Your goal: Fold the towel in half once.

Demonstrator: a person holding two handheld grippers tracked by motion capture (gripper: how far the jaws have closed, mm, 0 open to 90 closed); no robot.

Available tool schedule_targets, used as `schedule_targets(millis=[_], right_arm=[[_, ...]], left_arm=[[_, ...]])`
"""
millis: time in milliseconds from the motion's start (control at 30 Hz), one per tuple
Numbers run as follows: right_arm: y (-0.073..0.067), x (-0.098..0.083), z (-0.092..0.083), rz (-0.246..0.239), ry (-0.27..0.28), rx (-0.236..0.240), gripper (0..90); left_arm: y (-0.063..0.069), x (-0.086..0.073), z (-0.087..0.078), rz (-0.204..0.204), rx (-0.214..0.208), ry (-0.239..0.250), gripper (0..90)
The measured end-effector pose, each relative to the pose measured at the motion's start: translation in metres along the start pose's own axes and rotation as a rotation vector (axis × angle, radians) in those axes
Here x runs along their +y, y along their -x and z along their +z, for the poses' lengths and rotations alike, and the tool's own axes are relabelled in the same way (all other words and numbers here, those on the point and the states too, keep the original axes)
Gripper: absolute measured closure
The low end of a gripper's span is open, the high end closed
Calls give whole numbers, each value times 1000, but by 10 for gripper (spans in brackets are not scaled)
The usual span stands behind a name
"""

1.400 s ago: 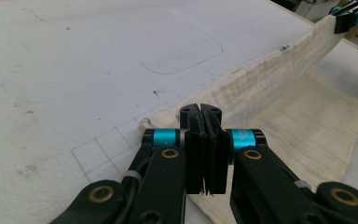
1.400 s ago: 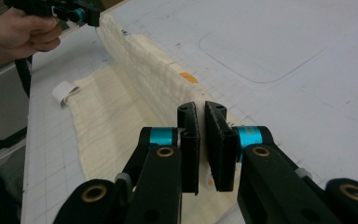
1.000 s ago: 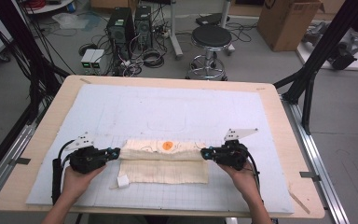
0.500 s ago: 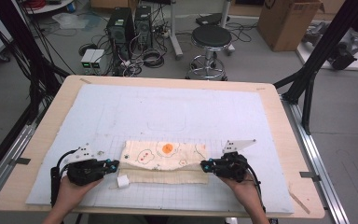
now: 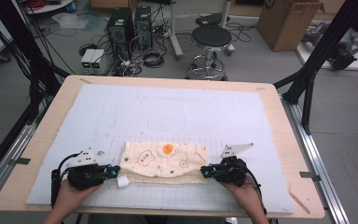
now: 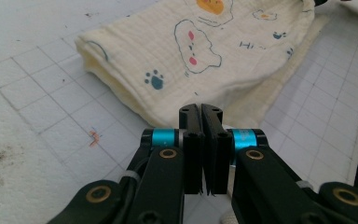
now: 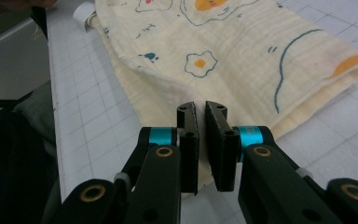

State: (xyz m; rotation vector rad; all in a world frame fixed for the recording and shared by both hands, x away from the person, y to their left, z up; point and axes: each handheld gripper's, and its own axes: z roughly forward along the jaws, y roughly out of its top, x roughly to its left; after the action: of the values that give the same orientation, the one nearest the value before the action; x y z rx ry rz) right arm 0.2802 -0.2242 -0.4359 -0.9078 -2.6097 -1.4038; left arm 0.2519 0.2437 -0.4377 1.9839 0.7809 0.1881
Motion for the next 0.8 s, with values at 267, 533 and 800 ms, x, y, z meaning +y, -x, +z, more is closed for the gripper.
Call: schedule_targets(millis=[267,533,800], right_arm=[[-1,-3,-7,-2,21,43,779],[-3,-2,-20,11,74,86,712],[-6,0,-1,-4,-16,73,752]], left_arm=[[3,1,-5,-7,-49,34,690],[7,1,3,10,-56,-5,700],[8,-2,11,24,-42,-79,814]])
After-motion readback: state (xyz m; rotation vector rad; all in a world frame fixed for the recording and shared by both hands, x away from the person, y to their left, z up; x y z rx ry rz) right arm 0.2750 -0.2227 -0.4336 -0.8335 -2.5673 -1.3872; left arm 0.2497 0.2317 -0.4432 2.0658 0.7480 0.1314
